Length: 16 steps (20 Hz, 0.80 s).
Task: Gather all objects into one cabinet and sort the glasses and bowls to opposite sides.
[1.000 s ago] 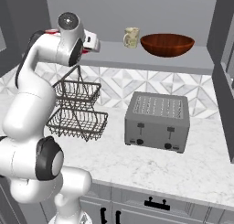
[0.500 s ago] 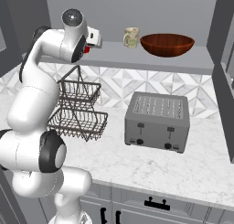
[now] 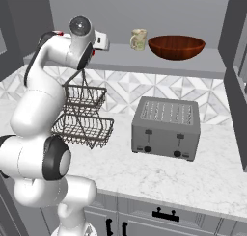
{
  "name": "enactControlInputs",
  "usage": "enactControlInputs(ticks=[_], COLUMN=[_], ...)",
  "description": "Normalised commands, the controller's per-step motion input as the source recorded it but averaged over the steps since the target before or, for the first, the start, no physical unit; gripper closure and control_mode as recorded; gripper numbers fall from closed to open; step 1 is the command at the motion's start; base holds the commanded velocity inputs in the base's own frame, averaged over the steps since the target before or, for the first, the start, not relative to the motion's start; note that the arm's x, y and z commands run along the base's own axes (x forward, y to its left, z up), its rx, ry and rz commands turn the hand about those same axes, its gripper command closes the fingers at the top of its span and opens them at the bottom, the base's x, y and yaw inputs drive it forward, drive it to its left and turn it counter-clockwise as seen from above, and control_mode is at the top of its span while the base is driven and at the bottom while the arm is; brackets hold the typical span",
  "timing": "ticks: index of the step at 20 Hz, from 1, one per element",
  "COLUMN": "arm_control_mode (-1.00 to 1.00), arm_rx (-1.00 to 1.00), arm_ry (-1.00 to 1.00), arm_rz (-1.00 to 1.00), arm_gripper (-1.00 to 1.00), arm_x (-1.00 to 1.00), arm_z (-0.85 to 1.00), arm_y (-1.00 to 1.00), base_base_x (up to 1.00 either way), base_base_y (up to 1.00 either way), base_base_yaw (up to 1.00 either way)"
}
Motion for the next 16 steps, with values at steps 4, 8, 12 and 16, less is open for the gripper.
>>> enactControlInputs(ticks=[4, 8, 12, 16], arm_control_mode=[-1.00, -1.00, -1.00, -1.00], arm_rx=[0.00, 0.00, 0.00, 0.00], arm_ry=[0.01, 0.03, 0.04, 0.02], arm_rz=[0.00, 0.00, 0.00, 0.00], arm_gripper=[-1.00, -1.00, -1.00, 1.00], arm_x=[0.15, 0.07, 0.15, 0.19], arm_z=[0.00, 0.00, 0.00, 0.00], arm_y=[0.05, 0.14, 0.16, 0.17], base_base_x=[0.00, 0.00, 0.00, 0.00], base_base_y=[0.00, 0.00, 0.00, 0.00], base_base_yaw=[0.00, 0.00, 0.00, 0.00])
